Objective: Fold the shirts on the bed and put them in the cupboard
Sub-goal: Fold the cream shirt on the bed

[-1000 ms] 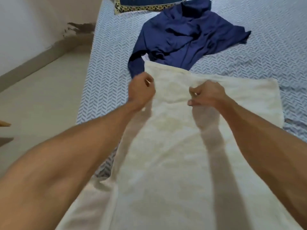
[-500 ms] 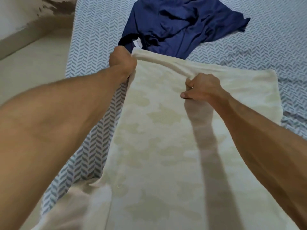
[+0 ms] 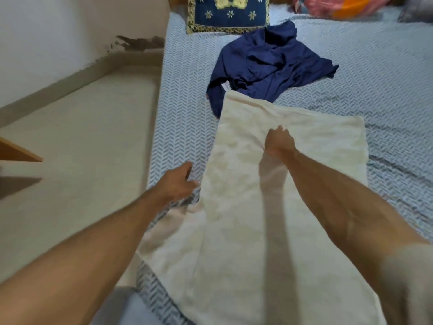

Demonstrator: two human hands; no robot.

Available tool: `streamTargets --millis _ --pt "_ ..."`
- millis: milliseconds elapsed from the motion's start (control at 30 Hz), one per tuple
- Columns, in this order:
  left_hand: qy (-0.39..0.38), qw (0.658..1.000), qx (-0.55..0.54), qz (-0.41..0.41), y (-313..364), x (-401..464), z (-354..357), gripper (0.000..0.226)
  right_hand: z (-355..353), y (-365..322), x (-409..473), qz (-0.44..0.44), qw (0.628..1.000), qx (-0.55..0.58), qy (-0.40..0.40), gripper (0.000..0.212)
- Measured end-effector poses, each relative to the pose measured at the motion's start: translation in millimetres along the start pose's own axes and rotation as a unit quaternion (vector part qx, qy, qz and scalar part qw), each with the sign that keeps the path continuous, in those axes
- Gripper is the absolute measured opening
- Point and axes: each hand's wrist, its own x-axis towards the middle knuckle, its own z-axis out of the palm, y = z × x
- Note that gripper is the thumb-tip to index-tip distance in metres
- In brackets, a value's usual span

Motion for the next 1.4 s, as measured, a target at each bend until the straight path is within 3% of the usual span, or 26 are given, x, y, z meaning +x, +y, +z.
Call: streamTargets --millis 100,233,267,333,467,533,633,733,867,1067,1133,1233,1300,1400 --pt "0.002 0.989 -0.147 -0.016 -24.2 -40.2 8.1 0.055 35.8 -36.2 -73.3 -0.066 0.987 0.111 0.091 0.044" --pt "0.075 0.981 -0.179 -0.017 -48.3 -93.2 21.0 0.042 96.1 -75.7 -171.1 -0.180 0.948 0.193 0.176 0.018" --pt "0.100 0.984 -0.144 -0.023 -52.9 -104.1 23.4 0.040 104.7 -82.3 -192.0 -0.192 0.947 0.201 0.160 0.012" --pt "0.121 0.988 -0.087 -0.036 -60.2 -125.0 26.7 0.038 114.0 -91.3 -231.0 -0.195 0.951 0.215 0.108 0.020" --pt "0.099 0.986 -0.086 -0.101 -76.4 -145.1 37.3 0.047 131.3 -96.9 -273.3 -0.261 0.943 0.187 0.085 0.027" --pt "0.090 0.982 -0.090 -0.143 -76.8 -150.0 41.2 0.039 130.9 -95.4 -282.8 -0.297 0.942 0.148 0.041 0.034" --pt "0.108 0.963 -0.153 -0.192 -67.8 -159.2 42.9 0.018 116.3 -91.1 -295.6 -0.287 0.952 0.098 -0.049 0.053" --pt "0.163 0.943 -0.219 -0.193 -55.6 -165.8 40.4 0.008 110.9 -89.2 -301.6 -0.270 0.956 0.090 -0.074 0.053" --pt "0.178 0.925 -0.299 -0.153 -39.8 -174.7 37.0 0.010 107.2 -89.1 -313.6 -0.203 0.968 0.113 -0.090 0.051" --pt "0.172 0.946 -0.274 -0.034 -22.6 -187.5 40.7 0.024 93.6 -87.7 -321.2 -0.087 0.959 0.232 -0.135 0.037" --pt "0.172 0.952 -0.253 -0.003 -15.7 -191.9 42.5 0.019 87.9 -88.5 -323.9 -0.022 0.911 0.384 -0.146 0.029" --pt "0.173 0.963 -0.202 0.048 -2.2 -195.3 48.0 0.010 69.0 -92.9 -325.7 0.065 0.785 0.585 -0.194 0.038" --pt "0.173 0.971 -0.131 0.099 6.1 -197.8 56.1 0.015 60.3 -91.0 -321.2 0.111 0.742 0.632 -0.196 0.047" --pt "0.164 0.965 -0.042 0.199 13.9 -201.9 73.6 0.017 52.0 -83.6 -315.0 0.161 0.706 0.660 -0.199 0.051"
